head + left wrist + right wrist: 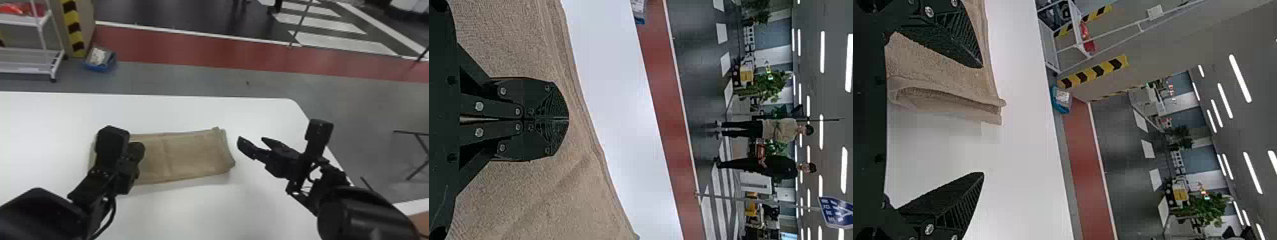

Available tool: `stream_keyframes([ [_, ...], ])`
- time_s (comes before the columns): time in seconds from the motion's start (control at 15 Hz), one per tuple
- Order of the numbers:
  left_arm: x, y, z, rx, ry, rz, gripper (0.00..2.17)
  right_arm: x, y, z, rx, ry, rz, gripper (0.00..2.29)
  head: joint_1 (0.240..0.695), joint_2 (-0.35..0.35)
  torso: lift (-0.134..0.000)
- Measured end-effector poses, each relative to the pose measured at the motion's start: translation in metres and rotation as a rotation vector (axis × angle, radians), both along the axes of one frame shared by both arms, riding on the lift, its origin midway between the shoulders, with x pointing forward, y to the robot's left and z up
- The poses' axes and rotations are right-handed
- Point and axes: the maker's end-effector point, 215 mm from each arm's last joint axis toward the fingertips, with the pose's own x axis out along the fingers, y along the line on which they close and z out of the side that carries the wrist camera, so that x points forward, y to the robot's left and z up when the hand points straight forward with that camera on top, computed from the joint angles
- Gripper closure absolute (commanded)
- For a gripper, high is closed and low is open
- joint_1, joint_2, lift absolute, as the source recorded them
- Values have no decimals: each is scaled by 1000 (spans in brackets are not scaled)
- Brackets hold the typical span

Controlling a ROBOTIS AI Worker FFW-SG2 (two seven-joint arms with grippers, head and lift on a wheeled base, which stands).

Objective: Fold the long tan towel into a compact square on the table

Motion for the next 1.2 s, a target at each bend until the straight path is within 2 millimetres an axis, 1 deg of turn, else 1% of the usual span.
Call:
stream_keyframes([
  [0.07, 2, 10, -2, 8, 5, 10, 1889, 8, 11, -7, -6, 25, 23, 127, 695, -201, -125],
  [0.27, 2, 29, -11, 25, 27, 32, 1889, 29, 34, -24, 20, 78, 92, 134, 695, -156, -125],
  [0.4, 2, 35, -12, 24, 32, 35, 1889, 36, 40, -35, 42, 109, 108, 151, 695, -134, -125],
  [0.67, 2, 42, -19, 35, 42, 33, 1889, 41, 41, -56, 89, 191, 109, 194, 695, -128, -125],
  [0.93, 4, 44, -24, 42, 51, 32, 1889, 45, 52, -72, 81, 244, 129, 218, 695, -113, -125],
  [1.13, 4, 44, -28, 44, 59, 28, 1889, 45, 62, -80, 57, 285, 148, 289, 695, -101, -125],
  [1.2, 4, 44, -30, 45, 67, 24, 1889, 44, 64, -83, 51, 303, 151, 421, 695, -99, -125],
])
